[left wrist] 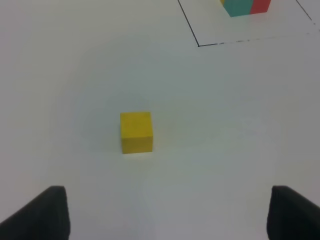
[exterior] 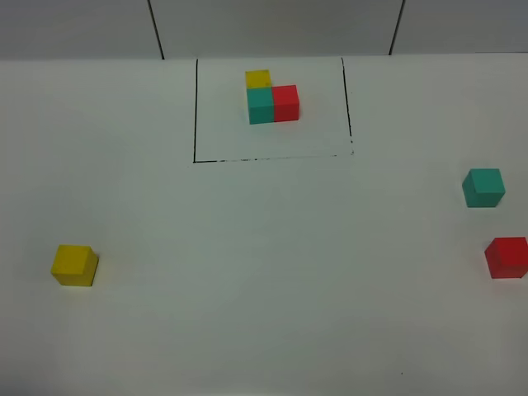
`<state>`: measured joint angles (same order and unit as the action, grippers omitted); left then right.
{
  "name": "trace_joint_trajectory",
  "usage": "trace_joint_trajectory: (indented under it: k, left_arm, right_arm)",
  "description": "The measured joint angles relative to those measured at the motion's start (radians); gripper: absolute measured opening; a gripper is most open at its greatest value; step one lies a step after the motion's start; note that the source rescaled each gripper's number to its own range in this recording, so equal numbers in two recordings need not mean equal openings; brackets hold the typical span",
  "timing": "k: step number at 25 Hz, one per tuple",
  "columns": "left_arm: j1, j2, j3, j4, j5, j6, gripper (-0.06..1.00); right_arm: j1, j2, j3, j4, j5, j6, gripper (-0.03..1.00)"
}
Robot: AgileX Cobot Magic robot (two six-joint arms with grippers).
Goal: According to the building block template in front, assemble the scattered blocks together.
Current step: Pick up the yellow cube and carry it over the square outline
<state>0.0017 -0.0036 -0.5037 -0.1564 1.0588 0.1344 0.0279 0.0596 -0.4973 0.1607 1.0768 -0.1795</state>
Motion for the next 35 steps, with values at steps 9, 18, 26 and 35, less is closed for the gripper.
trace_joint_trajectory:
  k: [9,18,26,35]
  left_arm:
    - [0.0,0.094,-0.01,0.0,-0.025,-0.001,0.86]
    - [0.0,0.504,-0.059,0.04,-0.054,-0.053,1.0]
    - [0.0,0.833,-0.199,0.048,0.027,-0.115,1.0]
    - [0.0,1.076,-0.25,0.121,-0.024,-0.154,1.0]
  right_arm:
    - [0.0,0.0,0.0,0.0,0.0,0.0,0.83]
    - [0.0,0.0,0.0,0.0,0.0,-0.001,0.83]
    - [0.0,0.0,0.0,0.0,0.0,-0.001,0.83]
    - [0.0,0.0,0.0,0.0,0.0,0.0,0.82]
